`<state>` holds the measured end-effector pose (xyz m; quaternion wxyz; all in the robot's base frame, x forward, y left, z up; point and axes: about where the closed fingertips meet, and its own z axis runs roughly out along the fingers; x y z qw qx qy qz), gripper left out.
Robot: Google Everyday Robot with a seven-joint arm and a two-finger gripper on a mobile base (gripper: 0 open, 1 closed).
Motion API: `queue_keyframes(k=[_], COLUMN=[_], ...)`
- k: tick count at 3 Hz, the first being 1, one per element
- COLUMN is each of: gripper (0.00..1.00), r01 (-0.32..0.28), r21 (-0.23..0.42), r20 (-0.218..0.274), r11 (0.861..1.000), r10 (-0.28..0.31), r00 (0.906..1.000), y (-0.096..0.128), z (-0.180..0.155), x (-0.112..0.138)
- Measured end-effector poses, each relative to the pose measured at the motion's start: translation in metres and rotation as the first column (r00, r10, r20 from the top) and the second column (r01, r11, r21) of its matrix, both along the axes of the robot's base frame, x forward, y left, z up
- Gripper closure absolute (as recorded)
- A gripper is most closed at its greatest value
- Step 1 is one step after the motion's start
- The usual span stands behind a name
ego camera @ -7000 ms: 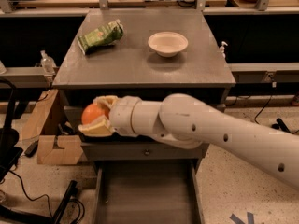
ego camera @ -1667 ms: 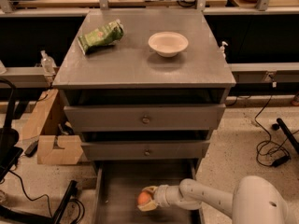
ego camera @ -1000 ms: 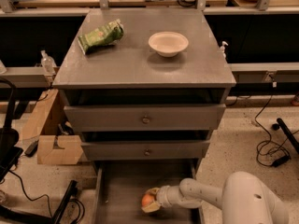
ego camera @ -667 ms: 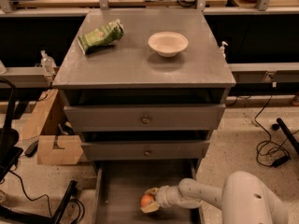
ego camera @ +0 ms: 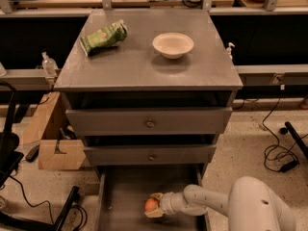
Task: Place orange into bottom drawer
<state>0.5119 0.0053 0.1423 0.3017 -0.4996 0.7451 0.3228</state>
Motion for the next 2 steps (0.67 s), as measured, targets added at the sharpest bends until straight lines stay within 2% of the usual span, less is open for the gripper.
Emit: queue_keyframes(k=[1,2], gripper=[0.00,0.00], r01=[-0.003,-0.003], r21=[0.002,0.002], r20=[-0.003,-0.003], r11=[1.000,1.000], r10=[0.003,0.003], r00=[1.0000,1.0000], y=[0.0024,0.0025], z=[-0.0007,-0.0007], x=[-0.0016,-0.0016])
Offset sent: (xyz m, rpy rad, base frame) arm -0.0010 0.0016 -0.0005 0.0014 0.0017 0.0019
